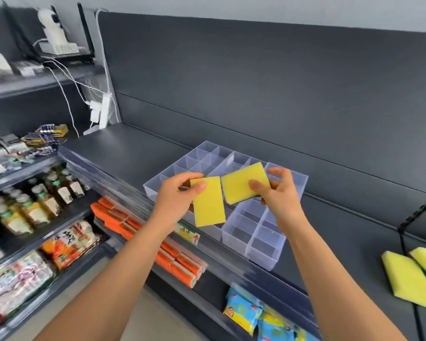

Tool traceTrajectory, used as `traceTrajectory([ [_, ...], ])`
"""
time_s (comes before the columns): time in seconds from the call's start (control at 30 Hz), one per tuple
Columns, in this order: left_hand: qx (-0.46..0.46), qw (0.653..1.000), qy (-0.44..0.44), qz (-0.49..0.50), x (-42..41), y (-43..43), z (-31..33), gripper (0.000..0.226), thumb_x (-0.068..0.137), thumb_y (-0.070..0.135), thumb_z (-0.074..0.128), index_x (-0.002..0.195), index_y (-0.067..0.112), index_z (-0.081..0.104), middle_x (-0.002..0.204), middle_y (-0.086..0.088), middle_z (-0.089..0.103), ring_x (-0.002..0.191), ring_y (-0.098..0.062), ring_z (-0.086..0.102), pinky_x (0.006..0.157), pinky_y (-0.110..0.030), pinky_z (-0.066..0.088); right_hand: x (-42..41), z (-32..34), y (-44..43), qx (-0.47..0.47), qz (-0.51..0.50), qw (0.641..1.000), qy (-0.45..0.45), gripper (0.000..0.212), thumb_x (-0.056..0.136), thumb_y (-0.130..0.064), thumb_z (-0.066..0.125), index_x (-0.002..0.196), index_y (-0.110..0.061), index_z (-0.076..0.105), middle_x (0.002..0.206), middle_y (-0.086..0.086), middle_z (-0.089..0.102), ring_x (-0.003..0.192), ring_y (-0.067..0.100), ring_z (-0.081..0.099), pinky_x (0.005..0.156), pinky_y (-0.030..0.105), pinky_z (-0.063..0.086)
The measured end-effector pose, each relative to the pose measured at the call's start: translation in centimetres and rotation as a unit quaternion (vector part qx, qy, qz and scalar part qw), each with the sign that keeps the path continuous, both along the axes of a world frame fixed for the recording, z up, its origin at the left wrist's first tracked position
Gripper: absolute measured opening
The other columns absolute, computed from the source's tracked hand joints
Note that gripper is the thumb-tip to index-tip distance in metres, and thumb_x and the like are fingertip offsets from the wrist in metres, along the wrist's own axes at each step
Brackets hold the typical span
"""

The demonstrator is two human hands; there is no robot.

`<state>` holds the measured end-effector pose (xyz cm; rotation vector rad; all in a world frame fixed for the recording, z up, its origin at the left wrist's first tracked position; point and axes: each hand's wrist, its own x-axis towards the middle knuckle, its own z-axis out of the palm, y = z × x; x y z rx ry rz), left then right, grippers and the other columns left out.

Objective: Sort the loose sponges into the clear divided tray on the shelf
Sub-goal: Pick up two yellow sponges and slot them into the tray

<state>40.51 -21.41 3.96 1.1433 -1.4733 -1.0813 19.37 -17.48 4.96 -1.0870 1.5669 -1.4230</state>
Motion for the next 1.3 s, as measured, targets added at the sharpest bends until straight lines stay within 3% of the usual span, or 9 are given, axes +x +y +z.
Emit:
traceTrajectory([
  [0.07,0.009,1.0,0.011,-0.001,1.3,-1.9,-0.3,0.015,0.086,0.017,0.066,0.092,0.031,0.068,0.096,-0.004,0.065,0.088,-0.022,0.062,0.062,-0.038,0.057,1.3,-0.2,-1.9,-0.01,0.002,1.0,-0.006,0.034,0.083,-0.017,0.069,0.109,-0.023,0.048,0.098,0.009,0.068,0.074,0.018,0.06,0.058,0.022,0.044],
  [0.2,0.006,1.0,0.01,-0.001,2.7,-6.4,-0.9,0.014,0.086,0.015,0.066,0.093,0.028,0.068,0.089,0.0,0.064,0.08,-0.016,0.061,0.053,-0.027,0.052,2.5,-0.6,-6.3,-0.038,-0.007,0.999,0.023,0.024,0.084,-0.014,0.068,0.106,-0.021,0.059,0.096,0.015,0.065,0.076,0.02,0.058,0.058,0.023,0.048],
  [0.47,0.003,0.999,0.0,-0.044,2.9,-16.3,-0.6,0.017,0.086,0.016,0.066,0.09,0.033,0.067,0.093,0.0,0.068,0.084,-0.017,0.064,0.061,-0.035,0.058,3.1,-1.4,-15.8,-0.067,-0.033,0.993,0.088,0.027,0.083,-0.01,0.07,0.101,-0.03,0.065,0.095,0.003,0.069,0.089,0.027,0.064,0.081,0.043,0.055],
  [0.77,-0.023,0.996,-0.019,-0.086,1.5,-24.2,-0.3,0.026,0.083,0.012,0.068,0.091,0.037,0.065,0.092,0.003,0.068,0.086,-0.02,0.065,0.065,-0.039,0.058,2.3,-1.5,-21.8,-0.068,-0.12,0.96,0.245,0.032,0.083,-0.012,0.069,0.112,-0.025,0.067,0.097,0.001,0.057,0.079,0.019,0.058,0.079,0.031,0.05],
  [0.9,-0.069,0.989,-0.072,-0.106,0.5,-27.7,-0.3,0.027,0.082,0.009,0.068,0.104,0.024,0.064,0.097,0.002,0.066,0.089,-0.021,0.063,0.077,-0.045,0.056,2.0,-2.0,-23.5,-0.073,-0.137,0.944,0.292,0.033,0.084,-0.009,0.067,0.113,-0.024,0.067,0.099,-0.001,0.054,0.076,0.016,0.055,0.075,0.019,0.045],
  [1.07,-0.139,0.97,-0.141,-0.139,-1.1,-31.9,-0.6,0.03,0.082,0.009,0.067,0.107,0.024,0.062,0.101,0.009,0.062,0.085,-0.005,0.056,0.078,-0.021,0.046,2.1,-2.5,-25.7,-0.04,-0.159,0.933,0.321,0.031,0.085,-0.009,0.067,0.114,-0.022,0.067,0.099,-0.003,0.052,0.075,0.014,0.053,0.079,0.023,0.047],
  [1.3,-0.22,0.928,-0.236,-0.186,-2.6,-35.6,-2.4,0.028,0.086,0.012,0.064,0.113,0.017,0.06,0.111,0.004,0.057,0.096,-0.005,0.048,0.083,-0.02,0.037,2.5,-4.3,-27.5,0.017,-0.158,0.913,0.376,0.031,0.086,-0.008,0.065,0.113,-0.023,0.068,0.103,-0.002,0.056,0.073,0.015,0.053,0.074,0.022,0.044],
])
